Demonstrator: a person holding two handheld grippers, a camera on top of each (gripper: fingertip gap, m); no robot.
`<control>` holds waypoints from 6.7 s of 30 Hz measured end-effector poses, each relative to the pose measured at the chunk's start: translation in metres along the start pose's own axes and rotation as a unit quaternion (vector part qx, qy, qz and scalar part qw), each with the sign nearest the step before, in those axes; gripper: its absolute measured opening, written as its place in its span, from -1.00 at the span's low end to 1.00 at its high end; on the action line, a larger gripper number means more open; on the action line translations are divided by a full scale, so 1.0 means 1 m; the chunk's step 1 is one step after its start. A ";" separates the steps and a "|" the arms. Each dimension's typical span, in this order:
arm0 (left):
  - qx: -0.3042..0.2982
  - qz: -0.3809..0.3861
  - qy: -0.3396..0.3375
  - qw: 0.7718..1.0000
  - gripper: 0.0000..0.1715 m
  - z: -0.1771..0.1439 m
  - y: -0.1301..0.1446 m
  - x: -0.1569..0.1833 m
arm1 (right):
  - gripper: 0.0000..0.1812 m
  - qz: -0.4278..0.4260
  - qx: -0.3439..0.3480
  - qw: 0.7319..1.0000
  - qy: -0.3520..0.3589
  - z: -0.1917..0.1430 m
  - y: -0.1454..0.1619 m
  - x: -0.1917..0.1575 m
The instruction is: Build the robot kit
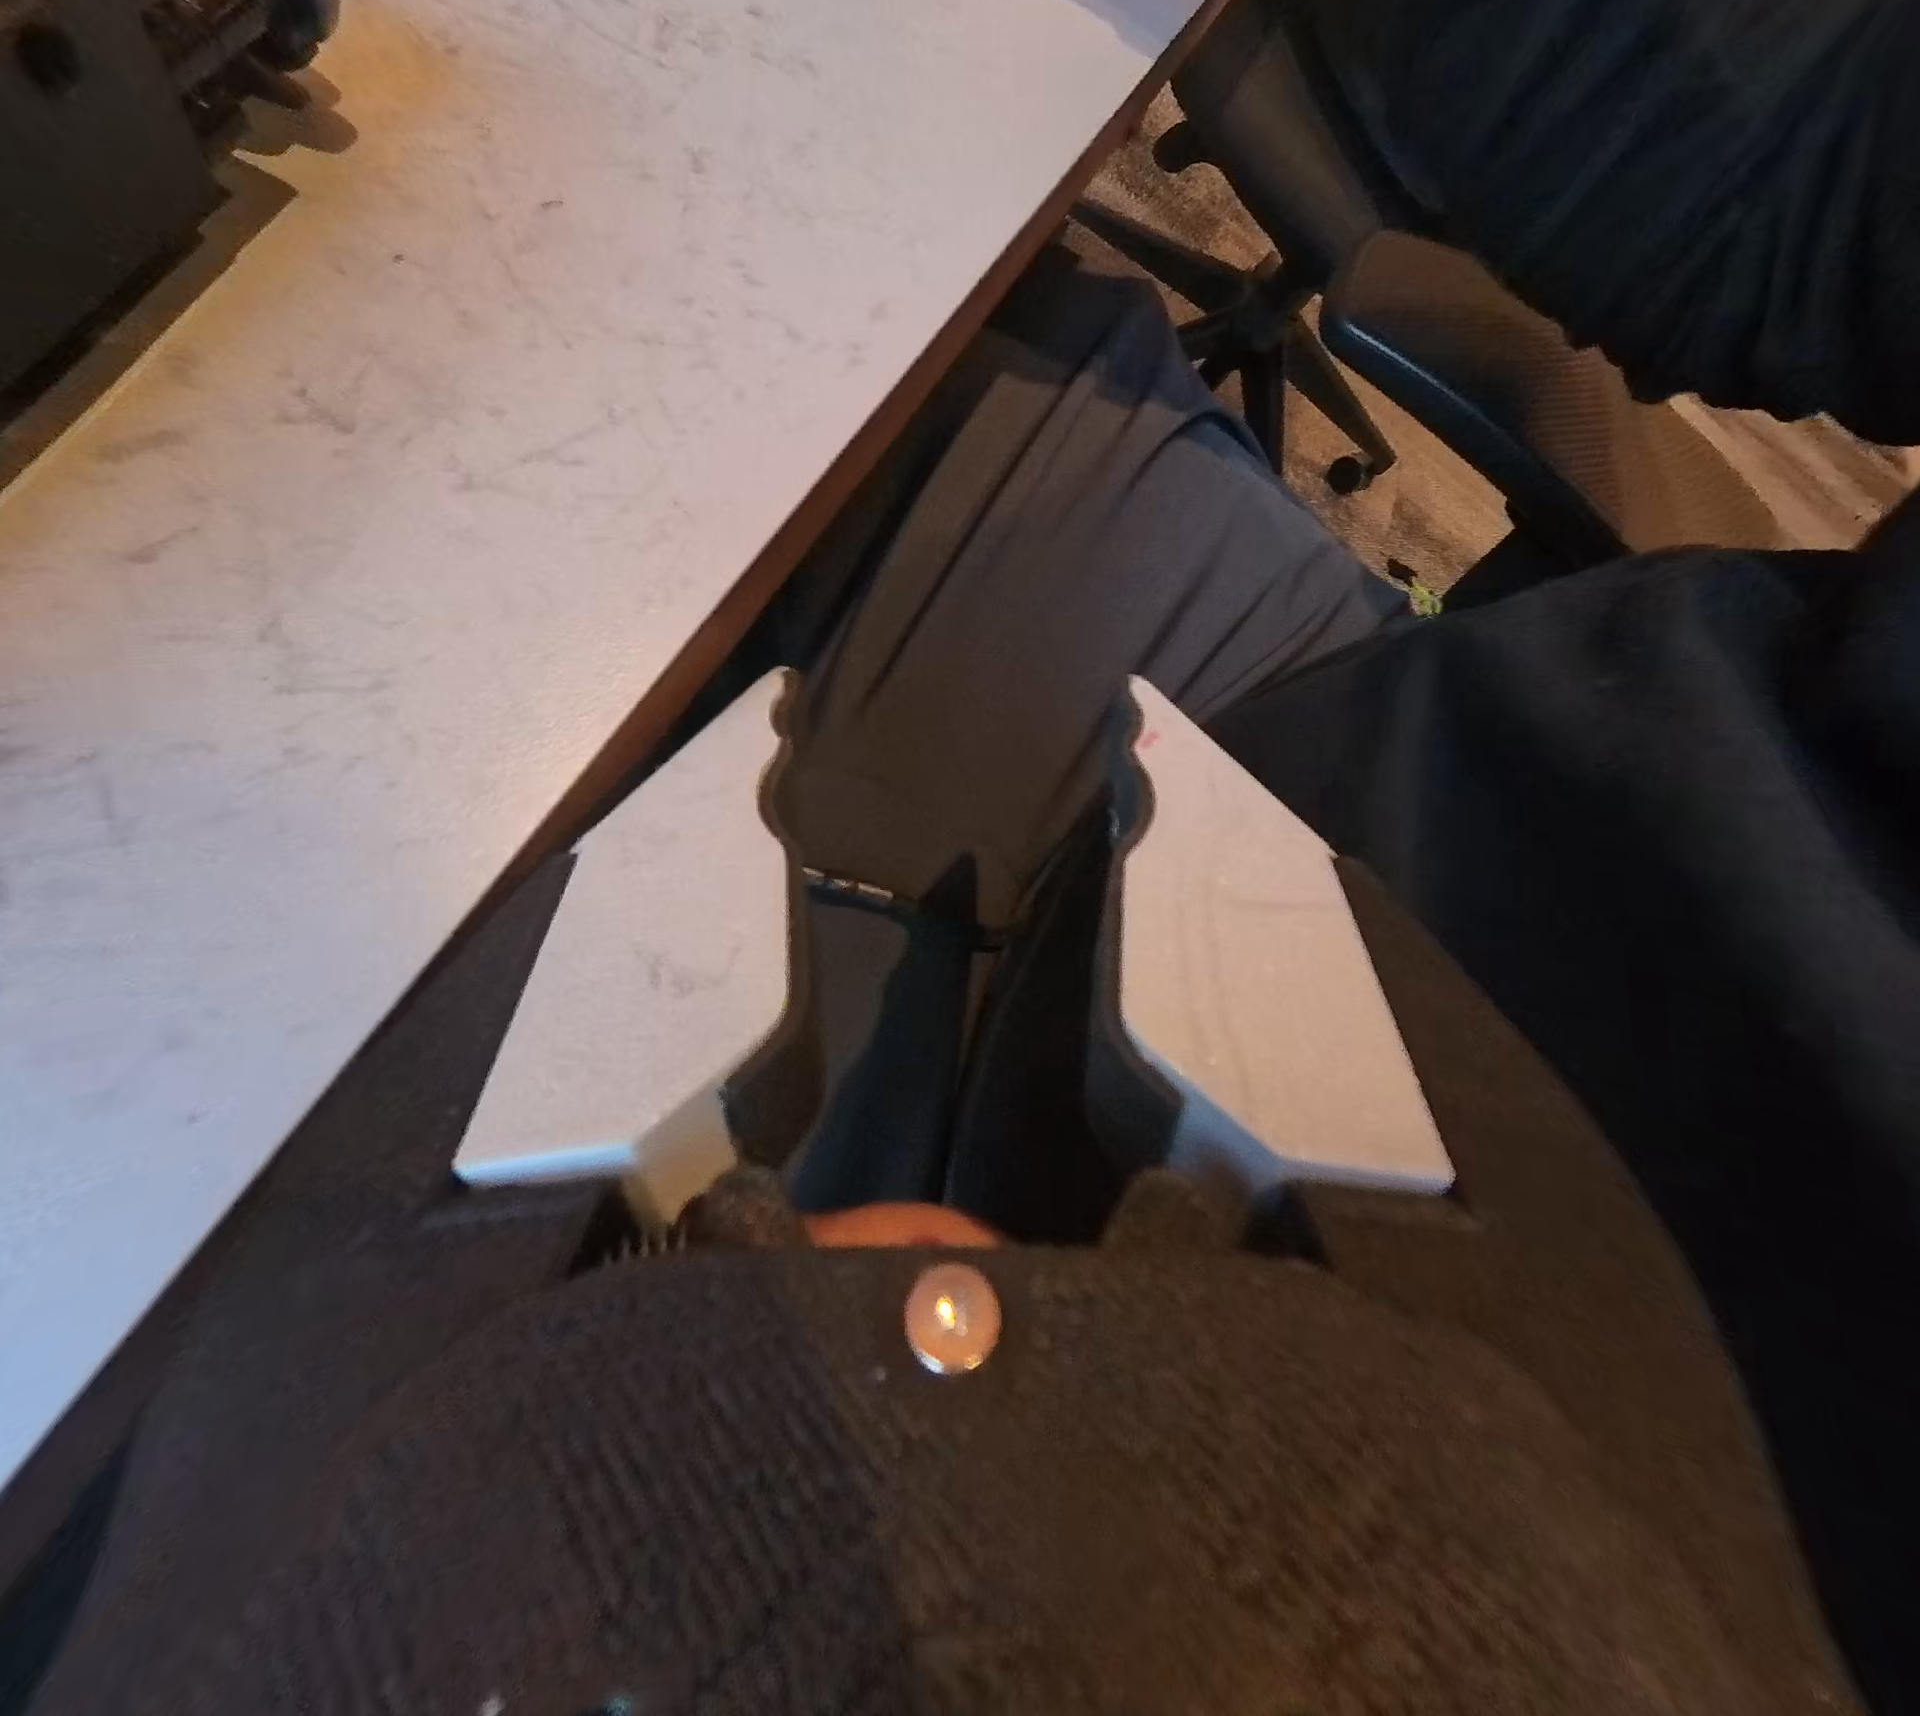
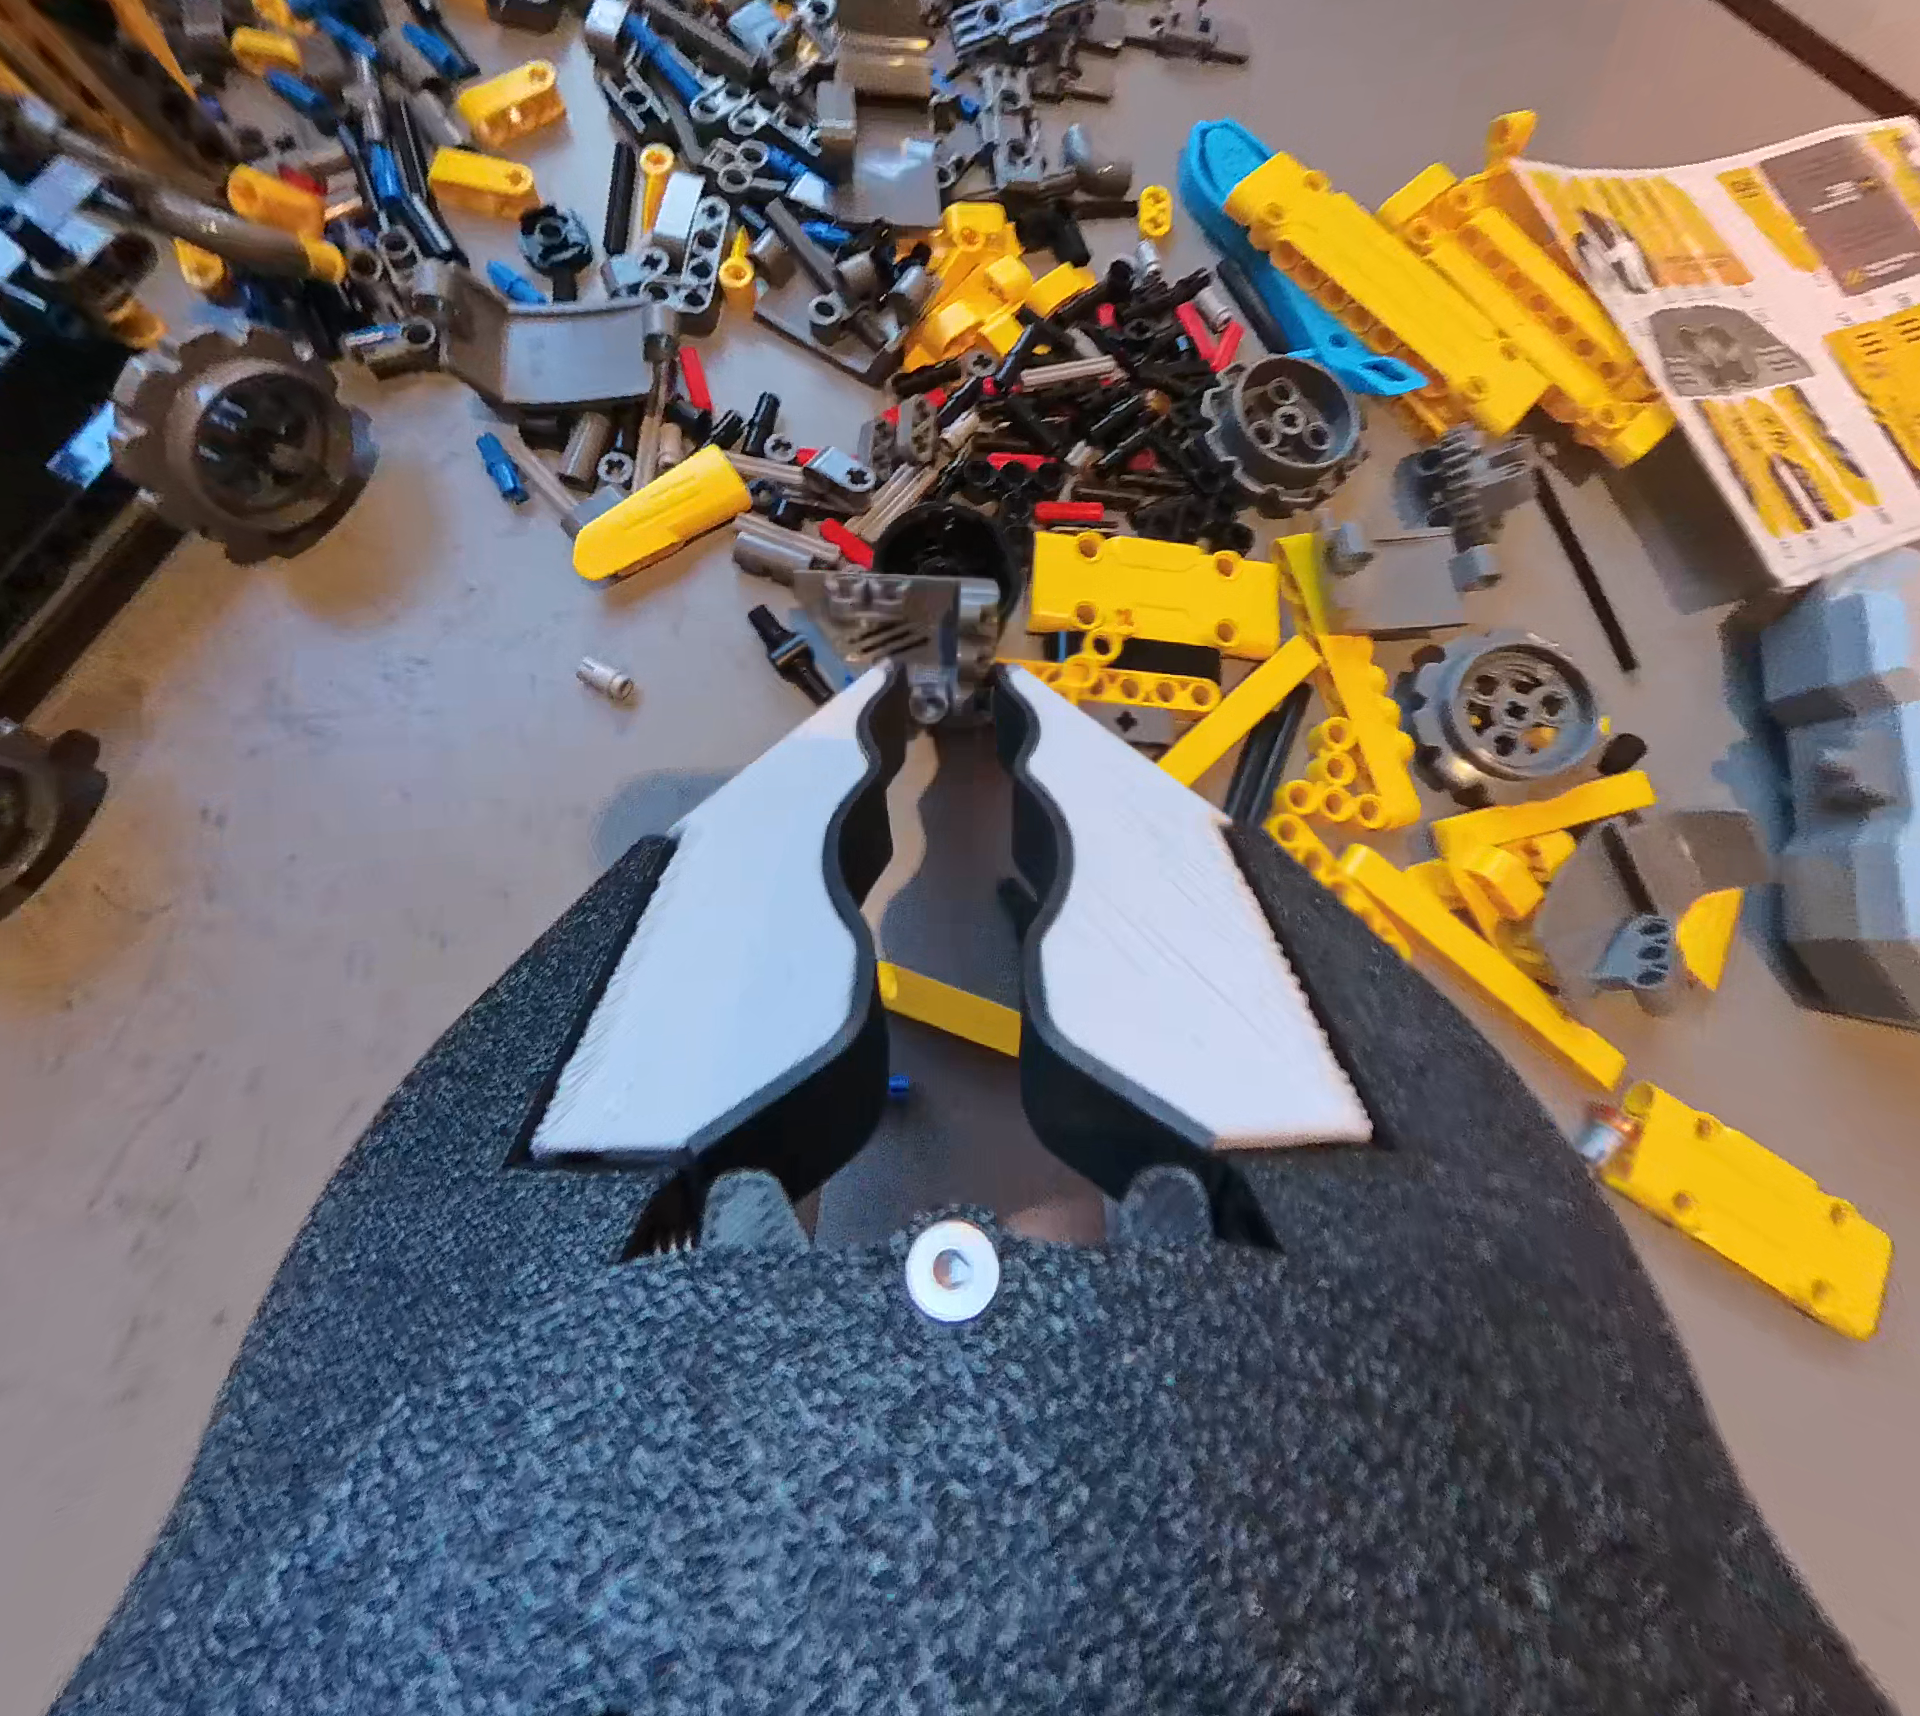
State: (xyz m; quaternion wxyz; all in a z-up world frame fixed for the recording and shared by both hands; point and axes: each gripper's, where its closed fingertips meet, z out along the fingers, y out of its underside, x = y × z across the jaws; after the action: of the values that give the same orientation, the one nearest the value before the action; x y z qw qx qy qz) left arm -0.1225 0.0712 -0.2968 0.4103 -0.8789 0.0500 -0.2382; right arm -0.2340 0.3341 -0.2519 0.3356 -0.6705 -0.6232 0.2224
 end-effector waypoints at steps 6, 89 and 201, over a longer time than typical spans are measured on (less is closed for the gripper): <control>0.007 -0.017 0.007 1.000 -0.34 -0.002 -0.003 -0.003 | -0.83 -0.025 -0.015 1.000 -0.003 0.003 0.007 -0.010; -0.005 -0.001 0.005 1.000 -0.33 0.004 0.002 0.004 | -0.83 0.253 0.178 0.951 0.007 -0.083 0.044 0.056; 0.046 -0.006 0.032 0.998 -0.33 -0.010 -0.017 0.004 | -0.79 0.042 0.084 0.996 -0.007 -0.037 0.016 -0.036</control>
State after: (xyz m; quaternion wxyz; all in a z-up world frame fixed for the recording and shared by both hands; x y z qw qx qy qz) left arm -0.1252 0.0739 -0.2770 0.4472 -0.8513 0.0462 -0.2705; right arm -0.2011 0.2921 -0.2430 0.3767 -0.6639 -0.5758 0.2930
